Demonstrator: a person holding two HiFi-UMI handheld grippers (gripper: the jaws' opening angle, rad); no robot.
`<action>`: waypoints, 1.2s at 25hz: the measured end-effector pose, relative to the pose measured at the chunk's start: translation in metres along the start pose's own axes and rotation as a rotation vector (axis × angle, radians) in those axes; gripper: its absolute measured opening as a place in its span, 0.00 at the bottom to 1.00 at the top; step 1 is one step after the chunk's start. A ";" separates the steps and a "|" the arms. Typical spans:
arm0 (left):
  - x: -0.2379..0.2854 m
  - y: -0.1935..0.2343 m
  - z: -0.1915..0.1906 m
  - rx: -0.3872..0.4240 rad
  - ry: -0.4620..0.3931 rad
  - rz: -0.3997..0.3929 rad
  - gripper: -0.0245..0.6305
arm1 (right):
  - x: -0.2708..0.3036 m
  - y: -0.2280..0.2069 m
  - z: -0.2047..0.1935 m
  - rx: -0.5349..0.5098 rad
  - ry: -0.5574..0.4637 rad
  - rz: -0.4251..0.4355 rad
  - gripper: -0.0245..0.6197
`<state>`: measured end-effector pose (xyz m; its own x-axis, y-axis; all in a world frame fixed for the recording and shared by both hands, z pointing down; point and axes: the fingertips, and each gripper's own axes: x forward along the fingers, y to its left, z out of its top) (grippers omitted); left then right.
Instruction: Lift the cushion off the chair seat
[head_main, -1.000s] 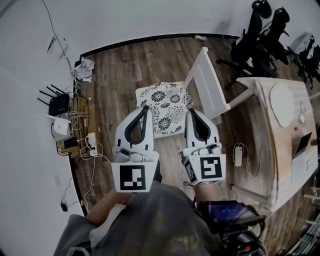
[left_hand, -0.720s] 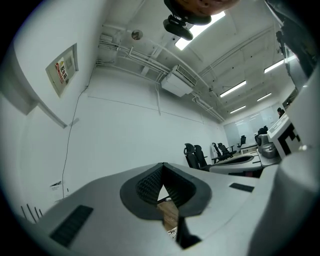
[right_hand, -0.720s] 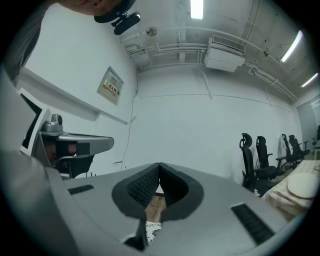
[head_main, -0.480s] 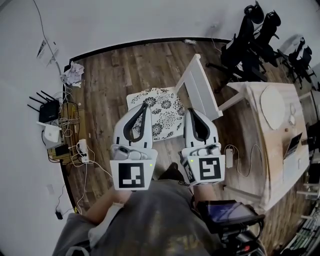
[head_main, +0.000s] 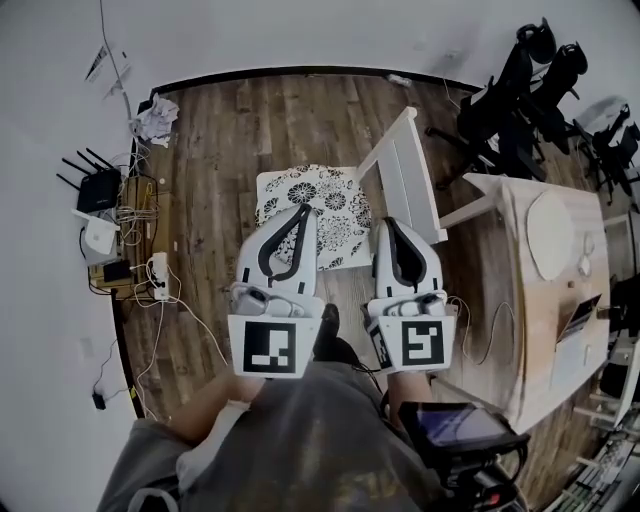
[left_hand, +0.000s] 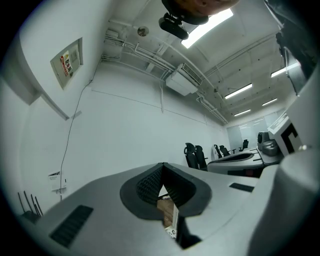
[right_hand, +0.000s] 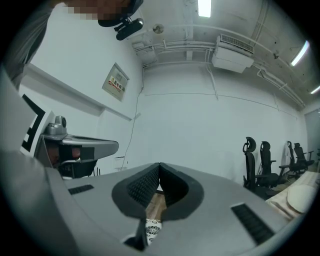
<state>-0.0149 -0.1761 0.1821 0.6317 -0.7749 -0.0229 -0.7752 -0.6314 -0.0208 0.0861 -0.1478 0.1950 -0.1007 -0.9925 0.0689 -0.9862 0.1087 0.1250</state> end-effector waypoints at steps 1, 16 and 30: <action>0.002 -0.002 -0.001 0.009 0.008 0.002 0.05 | 0.001 -0.003 -0.002 0.003 0.004 0.009 0.05; 0.050 -0.047 -0.005 0.052 0.059 0.124 0.05 | 0.017 -0.066 -0.030 0.097 0.007 0.134 0.05; 0.055 -0.036 -0.015 0.072 0.086 0.219 0.05 | 0.040 -0.067 -0.038 0.107 -0.005 0.230 0.05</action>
<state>0.0479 -0.1963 0.1965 0.4433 -0.8949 0.0507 -0.8898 -0.4462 -0.0958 0.1531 -0.1929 0.2273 -0.3240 -0.9428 0.0786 -0.9457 0.3251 0.0014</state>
